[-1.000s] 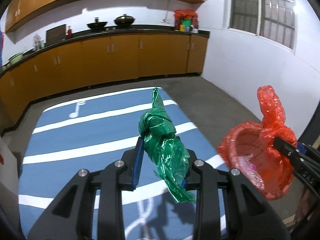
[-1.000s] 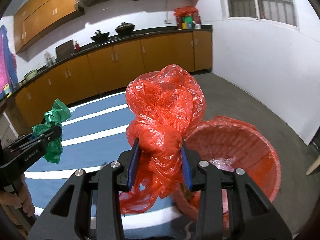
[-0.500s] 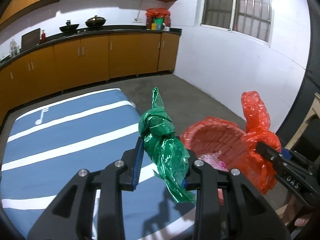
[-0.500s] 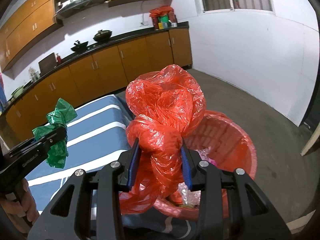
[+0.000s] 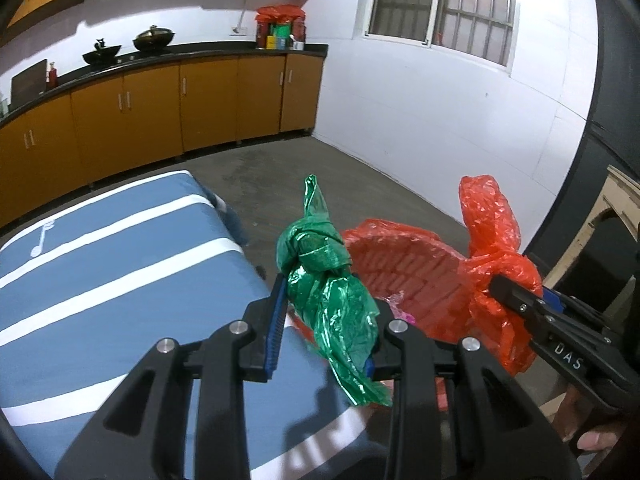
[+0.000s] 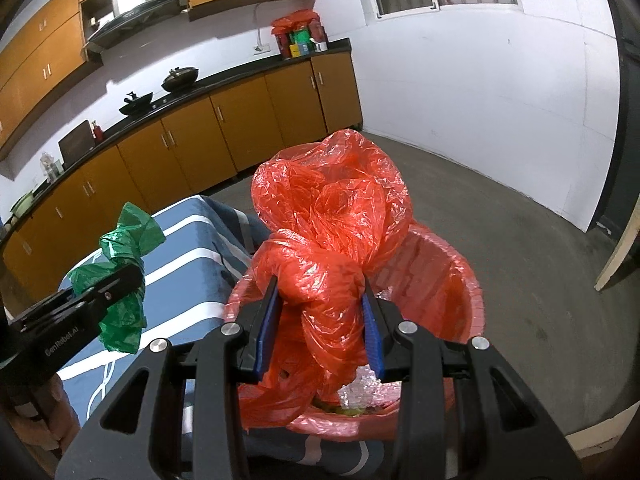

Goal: Collect trash
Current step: 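Carry the green and red bags over the basket with both grippers, then open both grippers to drop the green and red bags into the basket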

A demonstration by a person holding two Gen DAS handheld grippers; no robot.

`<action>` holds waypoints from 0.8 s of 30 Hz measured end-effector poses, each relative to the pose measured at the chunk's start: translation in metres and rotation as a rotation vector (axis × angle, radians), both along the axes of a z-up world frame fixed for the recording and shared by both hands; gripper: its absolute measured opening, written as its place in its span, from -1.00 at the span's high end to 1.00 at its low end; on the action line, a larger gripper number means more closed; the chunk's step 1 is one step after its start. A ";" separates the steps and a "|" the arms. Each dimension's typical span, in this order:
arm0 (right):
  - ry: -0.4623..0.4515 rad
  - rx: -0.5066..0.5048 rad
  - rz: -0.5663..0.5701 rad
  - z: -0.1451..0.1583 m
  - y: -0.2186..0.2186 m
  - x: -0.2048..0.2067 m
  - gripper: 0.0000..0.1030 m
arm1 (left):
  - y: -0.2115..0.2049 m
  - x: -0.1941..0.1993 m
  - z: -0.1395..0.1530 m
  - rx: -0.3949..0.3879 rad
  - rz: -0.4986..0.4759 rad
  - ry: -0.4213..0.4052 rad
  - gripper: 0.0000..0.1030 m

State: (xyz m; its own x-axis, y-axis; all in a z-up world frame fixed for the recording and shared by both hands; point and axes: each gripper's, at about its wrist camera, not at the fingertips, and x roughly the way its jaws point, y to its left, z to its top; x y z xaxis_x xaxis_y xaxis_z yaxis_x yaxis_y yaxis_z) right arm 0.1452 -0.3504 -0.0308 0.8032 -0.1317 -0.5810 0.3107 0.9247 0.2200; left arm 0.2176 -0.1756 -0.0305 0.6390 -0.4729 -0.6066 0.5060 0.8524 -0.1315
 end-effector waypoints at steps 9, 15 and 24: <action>0.009 0.030 -0.040 -0.005 -0.020 -0.006 0.27 | -0.026 0.013 -0.009 -0.031 -0.074 0.056 0.40; 0.002 0.041 -0.047 -0.003 -0.024 -0.003 0.26 | -0.042 0.022 -0.016 -0.034 -0.113 0.085 0.40; -0.015 0.061 -0.052 -0.009 -0.026 -0.006 0.20 | -0.060 0.026 -0.029 -0.033 -0.138 0.115 0.34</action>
